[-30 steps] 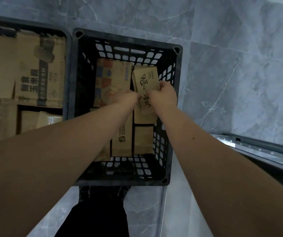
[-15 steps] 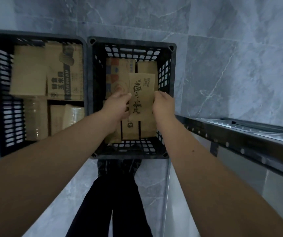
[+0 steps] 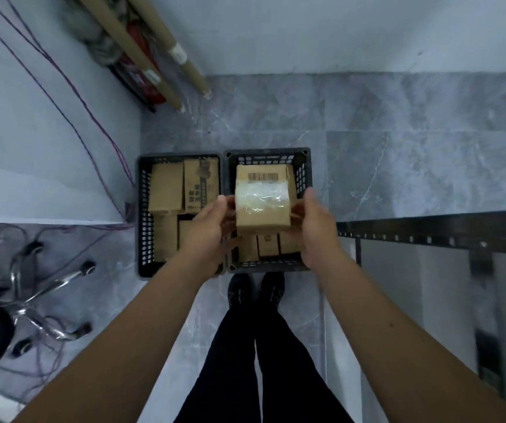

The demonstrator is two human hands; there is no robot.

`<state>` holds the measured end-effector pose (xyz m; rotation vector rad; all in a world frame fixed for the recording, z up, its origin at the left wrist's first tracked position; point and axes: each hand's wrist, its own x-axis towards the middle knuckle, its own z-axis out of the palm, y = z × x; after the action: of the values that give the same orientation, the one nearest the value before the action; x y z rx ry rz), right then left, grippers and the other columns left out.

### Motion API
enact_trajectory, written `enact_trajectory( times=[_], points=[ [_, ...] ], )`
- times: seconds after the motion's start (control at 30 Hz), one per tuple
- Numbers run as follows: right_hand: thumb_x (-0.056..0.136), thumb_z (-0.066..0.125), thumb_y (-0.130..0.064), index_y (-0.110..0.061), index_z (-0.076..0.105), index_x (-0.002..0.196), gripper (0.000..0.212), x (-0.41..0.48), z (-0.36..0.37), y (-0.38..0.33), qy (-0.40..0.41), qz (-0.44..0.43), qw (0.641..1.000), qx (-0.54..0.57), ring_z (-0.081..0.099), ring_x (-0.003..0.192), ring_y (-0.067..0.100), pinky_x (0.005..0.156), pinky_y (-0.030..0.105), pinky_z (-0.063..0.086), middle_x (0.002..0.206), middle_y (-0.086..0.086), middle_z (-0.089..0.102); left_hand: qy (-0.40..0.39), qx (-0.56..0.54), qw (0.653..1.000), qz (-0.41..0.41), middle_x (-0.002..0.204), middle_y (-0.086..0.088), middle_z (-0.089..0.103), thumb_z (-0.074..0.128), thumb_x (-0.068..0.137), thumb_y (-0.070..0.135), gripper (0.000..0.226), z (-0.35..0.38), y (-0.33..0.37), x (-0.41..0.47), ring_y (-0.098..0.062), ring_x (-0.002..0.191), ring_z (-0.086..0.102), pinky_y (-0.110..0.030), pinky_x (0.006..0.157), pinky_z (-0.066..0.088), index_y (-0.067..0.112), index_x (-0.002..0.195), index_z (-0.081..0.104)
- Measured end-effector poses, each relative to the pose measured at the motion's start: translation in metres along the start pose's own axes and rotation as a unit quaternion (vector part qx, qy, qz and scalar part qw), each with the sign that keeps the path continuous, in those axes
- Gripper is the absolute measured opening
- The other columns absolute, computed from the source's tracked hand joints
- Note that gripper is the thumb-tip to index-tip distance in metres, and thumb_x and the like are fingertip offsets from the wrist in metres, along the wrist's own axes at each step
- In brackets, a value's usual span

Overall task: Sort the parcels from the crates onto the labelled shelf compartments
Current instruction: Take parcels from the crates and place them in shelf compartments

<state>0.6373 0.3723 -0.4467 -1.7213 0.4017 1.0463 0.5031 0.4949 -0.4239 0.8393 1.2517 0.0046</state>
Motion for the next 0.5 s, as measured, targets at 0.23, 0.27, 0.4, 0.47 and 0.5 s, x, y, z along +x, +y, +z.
enact_trajectory(
  times=[0.23,0.27,0.4,0.47,0.5],
  points=[
    [0.101,0.067,-0.027,-0.021,0.079,0.092,0.016,-0.107,0.002,-0.089,-0.089,-0.142,0.985,0.041,0.074,0.100,0.039,0.085,0.051,0.063,0.101,0.016,0.079,-0.018,-0.009,0.990,0.137,0.106,-0.004,0.078,0.061,0.104,0.034,0.018,-0.006,0.081,-0.103,-0.022,0.096,0.074,-0.051,0.091,0.060,0.019,0.101,0.068],
    [0.100,0.067,-0.018,-0.017,0.079,0.098,0.012,-0.120,0.000,-0.103,-0.097,-0.160,0.981,0.052,0.076,0.092,0.035,0.076,0.044,0.064,0.097,0.014,0.079,-0.028,-0.008,0.988,0.151,0.098,-0.005,0.078,0.060,0.105,0.030,0.017,-0.003,0.092,-0.116,-0.017,0.083,0.074,-0.045,0.081,0.062,0.018,0.095,0.067],
    [0.094,0.062,0.003,-0.010,0.080,0.102,0.022,-0.158,-0.006,-0.147,-0.139,-0.245,0.958,0.059,0.074,0.088,0.027,0.080,0.040,0.060,0.098,0.014,0.080,-0.053,0.018,0.975,0.217,0.104,-0.004,0.079,0.057,0.105,0.015,0.011,0.003,0.134,-0.156,-0.021,0.097,0.073,-0.032,0.079,0.057,0.014,0.110,0.066],
    [0.093,0.063,0.004,-0.006,0.078,0.113,0.028,-0.172,-0.010,-0.169,-0.143,-0.300,0.942,0.047,0.074,0.104,0.033,0.091,0.044,0.058,0.109,0.014,0.079,-0.044,0.042,0.964,0.260,0.118,-0.003,0.078,0.058,0.104,0.013,0.023,0.007,0.157,-0.174,-0.024,0.114,0.071,-0.037,0.086,0.054,0.015,0.125,0.066],
    [0.093,0.062,0.005,-0.005,0.077,0.117,0.030,-0.180,-0.011,-0.181,-0.141,-0.325,0.934,0.043,0.073,0.110,0.034,0.094,0.044,0.057,0.112,0.013,0.078,-0.041,0.049,0.957,0.281,0.122,-0.002,0.077,0.059,0.103,0.012,0.027,0.010,0.168,-0.181,-0.023,0.119,0.070,-0.040,0.089,0.054,0.018,0.129,0.066]
  ],
)
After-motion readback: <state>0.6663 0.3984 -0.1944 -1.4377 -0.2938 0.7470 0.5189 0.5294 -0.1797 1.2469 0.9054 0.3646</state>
